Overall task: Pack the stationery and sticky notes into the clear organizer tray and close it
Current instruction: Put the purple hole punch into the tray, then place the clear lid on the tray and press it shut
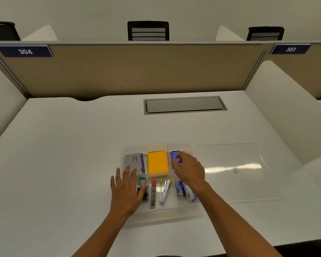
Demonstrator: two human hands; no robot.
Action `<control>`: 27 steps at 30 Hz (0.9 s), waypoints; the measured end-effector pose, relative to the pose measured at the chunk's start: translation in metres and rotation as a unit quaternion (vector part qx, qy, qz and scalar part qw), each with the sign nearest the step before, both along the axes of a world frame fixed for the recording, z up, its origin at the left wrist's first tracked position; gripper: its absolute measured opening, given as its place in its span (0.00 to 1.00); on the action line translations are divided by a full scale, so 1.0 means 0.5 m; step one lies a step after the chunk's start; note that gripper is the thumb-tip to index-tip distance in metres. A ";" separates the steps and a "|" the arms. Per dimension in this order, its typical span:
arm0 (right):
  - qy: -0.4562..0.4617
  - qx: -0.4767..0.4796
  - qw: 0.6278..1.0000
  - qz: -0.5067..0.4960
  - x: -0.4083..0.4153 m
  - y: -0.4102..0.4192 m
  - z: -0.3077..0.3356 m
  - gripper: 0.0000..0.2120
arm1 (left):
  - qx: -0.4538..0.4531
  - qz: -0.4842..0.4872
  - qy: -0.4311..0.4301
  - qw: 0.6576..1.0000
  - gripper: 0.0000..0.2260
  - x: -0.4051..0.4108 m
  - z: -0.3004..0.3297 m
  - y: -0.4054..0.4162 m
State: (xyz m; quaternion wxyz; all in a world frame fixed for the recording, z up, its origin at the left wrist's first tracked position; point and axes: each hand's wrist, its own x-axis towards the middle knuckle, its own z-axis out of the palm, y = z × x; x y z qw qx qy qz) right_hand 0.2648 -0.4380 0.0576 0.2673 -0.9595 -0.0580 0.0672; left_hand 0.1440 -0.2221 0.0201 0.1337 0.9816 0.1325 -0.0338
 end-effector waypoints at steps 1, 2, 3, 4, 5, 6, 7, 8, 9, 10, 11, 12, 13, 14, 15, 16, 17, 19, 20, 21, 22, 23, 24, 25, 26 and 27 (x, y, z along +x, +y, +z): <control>-0.001 0.028 1.000 -0.007 -0.009 0.000 -0.002 0.14 | -0.011 0.003 -0.001 1.000 0.40 0.003 0.000 0.003; -0.001 0.059 0.998 -0.011 -0.019 -0.001 -0.004 0.12 | -0.026 0.007 -0.003 1.000 0.39 0.005 0.000 0.006; 0.002 0.093 0.996 -0.015 -0.029 -0.003 -0.007 0.11 | -0.043 0.013 -0.009 0.999 0.38 0.007 0.001 0.008; 0.003 0.125 0.992 -0.019 -0.039 -0.005 -0.009 0.11 | -0.061 0.018 -0.014 0.998 0.38 0.010 0.003 0.009; 0.001 0.151 0.988 -0.023 -0.047 -0.009 -0.010 0.12 | -0.073 0.022 -0.018 0.997 0.38 0.010 0.004 0.008; -0.004 0.170 0.985 -0.030 -0.055 -0.014 -0.012 0.13 | -0.078 0.023 -0.020 0.996 0.38 0.009 0.004 0.007; -0.009 0.184 0.982 -0.039 -0.061 -0.020 -0.014 0.13 | -0.076 0.023 -0.021 0.997 0.38 0.008 0.005 0.006; -0.013 0.195 0.980 -0.048 -0.066 -0.029 -0.016 0.13 | -0.073 0.021 -0.026 0.997 0.38 0.006 0.006 0.004; -0.013 0.202 0.978 -0.057 -0.070 -0.039 -0.018 0.14 | -0.075 0.017 -0.038 0.996 0.38 0.006 0.008 0.000; -0.012 0.206 0.976 -0.067 -0.072 -0.051 -0.020 0.15 | -0.083 0.007 -0.054 0.995 0.37 0.007 0.011 -0.005; -0.009 0.209 0.975 -0.077 -0.073 -0.062 -0.023 0.16 | -0.089 -0.008 -0.072 0.993 0.37 0.010 0.015 -0.011; -0.009 0.214 0.973 -0.089 -0.074 -0.074 -0.026 0.16 | -0.090 -0.028 -0.088 0.992 0.37 0.015 0.019 -0.019; -0.011 0.221 0.970 -0.101 -0.075 -0.084 -0.028 0.17 | -0.087 -0.048 -0.098 0.990 0.37 0.022 0.025 -0.028; -0.017 0.228 0.967 -0.111 -0.075 -0.093 -0.029 0.17 | -0.087 -0.064 -0.107 0.988 0.37 0.030 0.032 -0.040; -0.023 0.233 0.965 -0.118 -0.075 -0.099 -0.030 0.17 | -0.091 -0.076 -0.116 0.986 0.36 0.041 0.039 -0.053; -0.029 0.236 0.963 -0.124 -0.074 -0.105 -0.030 0.17 | -0.098 -0.086 -0.126 0.983 0.35 0.053 0.048 -0.067; -0.036 0.237 0.962 -0.129 -0.073 -0.111 -0.030 0.17 | -0.102 -0.098 -0.136 0.981 0.35 0.066 0.057 -0.084; -0.047 0.230 0.962 -0.141 -0.072 -0.129 -0.029 0.18 | -0.099 -0.126 -0.141 0.977 0.33 0.091 0.074 -0.123; -0.048 0.224 0.962 -0.148 -0.070 -0.141 -0.030 0.18 | -0.100 -0.139 -0.134 0.976 0.32 0.103 0.081 -0.144; -0.048 0.219 0.962 -0.155 -0.069 -0.156 -0.031 0.19 | -0.105 -0.151 -0.124 0.975 0.32 0.114 0.087 -0.165; -0.047 0.216 0.962 -0.163 -0.066 -0.172 -0.032 0.19 | -0.111 -0.163 -0.116 0.974 0.32 0.124 0.092 -0.186; -0.044 0.213 0.961 -0.171 -0.063 -0.190 -0.033 0.19 | -0.115 -0.175 -0.110 0.972 0.31 0.134 0.096 -0.207; -0.043 0.211 0.960 -0.179 -0.060 -0.208 -0.034 0.20 | -0.115 -0.190 -0.105 0.969 0.31 0.142 0.099 -0.227; -0.043 0.207 0.960 -0.185 -0.057 -0.227 -0.035 0.20 | -0.114 -0.206 -0.099 0.967 0.32 0.150 0.101 -0.249; -0.044 0.202 0.960 -0.191 -0.053 -0.247 -0.037 0.21 | -0.113 -0.221 -0.092 0.964 0.33 0.156 0.101 -0.270; -0.042 0.197 0.959 -0.198 -0.050 -0.268 -0.040 0.22 | -0.117 -0.230 -0.084 0.963 0.34 0.161 0.101 -0.293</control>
